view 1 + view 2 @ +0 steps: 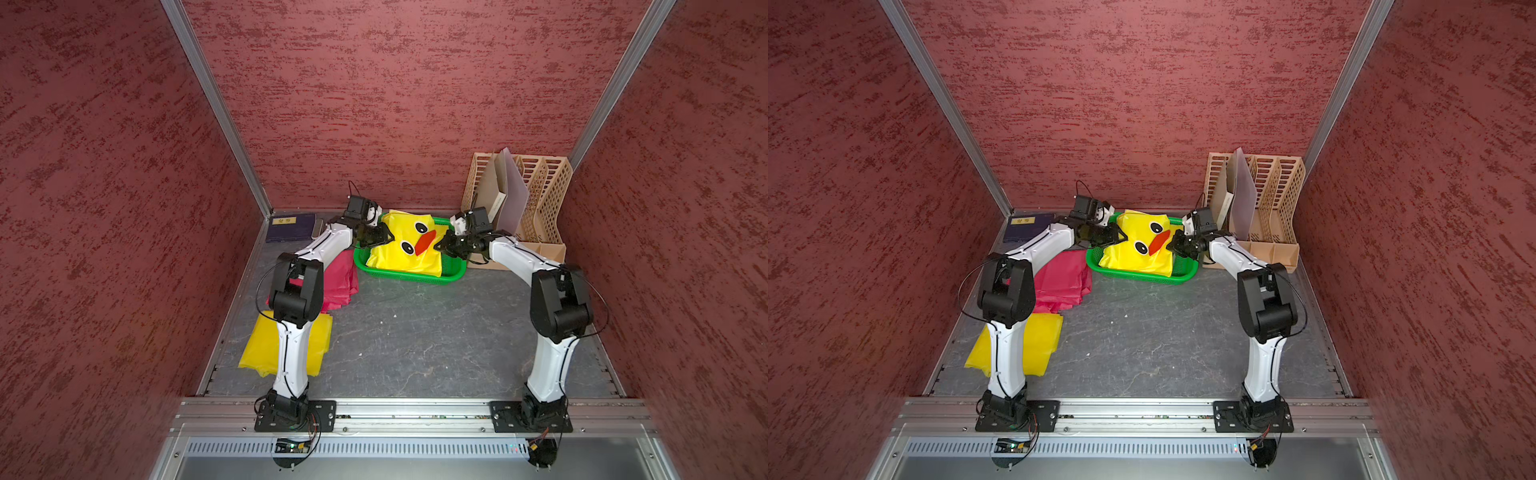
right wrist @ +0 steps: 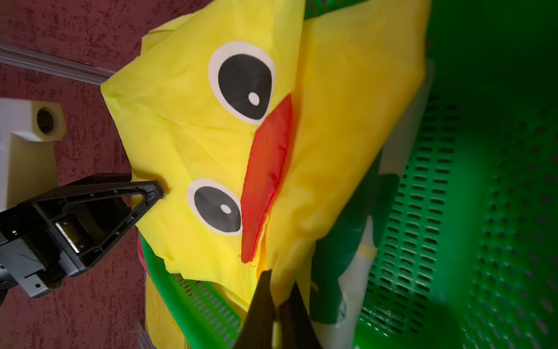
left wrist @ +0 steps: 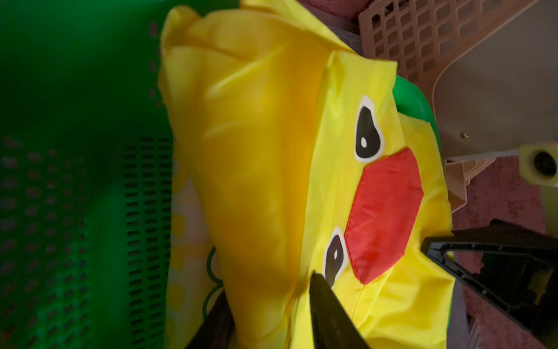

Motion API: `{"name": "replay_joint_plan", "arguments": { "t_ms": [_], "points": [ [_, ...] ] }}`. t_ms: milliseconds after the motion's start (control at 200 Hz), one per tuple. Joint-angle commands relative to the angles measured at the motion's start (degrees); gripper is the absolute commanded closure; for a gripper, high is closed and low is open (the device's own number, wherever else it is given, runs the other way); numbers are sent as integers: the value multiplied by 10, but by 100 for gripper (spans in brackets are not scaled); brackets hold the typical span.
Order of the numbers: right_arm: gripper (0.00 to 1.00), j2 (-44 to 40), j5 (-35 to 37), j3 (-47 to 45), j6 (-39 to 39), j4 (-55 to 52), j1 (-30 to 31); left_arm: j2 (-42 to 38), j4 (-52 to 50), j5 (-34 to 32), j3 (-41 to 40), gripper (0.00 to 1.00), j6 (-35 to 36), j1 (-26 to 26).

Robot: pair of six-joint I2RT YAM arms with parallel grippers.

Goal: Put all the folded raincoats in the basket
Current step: Place the raincoat in the basket.

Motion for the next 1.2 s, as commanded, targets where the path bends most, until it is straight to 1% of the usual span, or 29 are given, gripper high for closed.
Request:
{"name": "replay_joint_plan", "arguments": {
  "t_ms": [0,50,65,120,155,185,215,386,486,591,746,871,972,1077,1132,1197],
  "points": [
    [100,-8,-11,-4,-12,3,-2,-6,-21,-35,1,41,15,-10],
    [99,-8,-10,1,-12,-6,-2,-3,-39,-49,11,31,17,-12],
    [96,-9,-11,2,-12,-8,-2,-3,-44,-51,13,27,17,-12],
    [83,-17,-10,2,-13,-8,-2,-7,-59,-65,21,17,20,-16],
    [71,-23,-4,2,-14,-11,-2,-12,-68,-78,24,10,22,-18],
    [63,-30,2,3,-17,-14,-2,-17,-72,-89,27,1,24,-19],
    [58,-39,10,4,-19,-18,-2,-24,-77,-98,28,0,25,-21],
    [45,-73,50,29,-36,-56,-3,-57,-80,-111,50,0,27,-20],
    [42,-93,69,48,-46,-79,-3,-83,-61,-110,52,0,24,-20],
    [41,-123,81,42,-49,-79,-3,-114,-26,-105,33,0,14,-19],
    [41,-164,63,5,-36,-36,-1,-139,45,-40,-5,0,-8,-17],
    [42,-156,28,-14,-24,-6,7,-125,94,9,-26,0,-48,-19],
    [42,-141,25,-34,-16,18,19,-104,164,42,-56,0,-96,-20],
    [41,-130,28,-69,1,63,27,-76,225,41,-80,0,-135,-23],
    [41,-120,27,-73,3,68,28,-54,222,41,-70,0,-149,-22],
    [40,-120,25,-79,-2,70,32,-40,203,35,-56,0,-150,-23]
  ]
}}
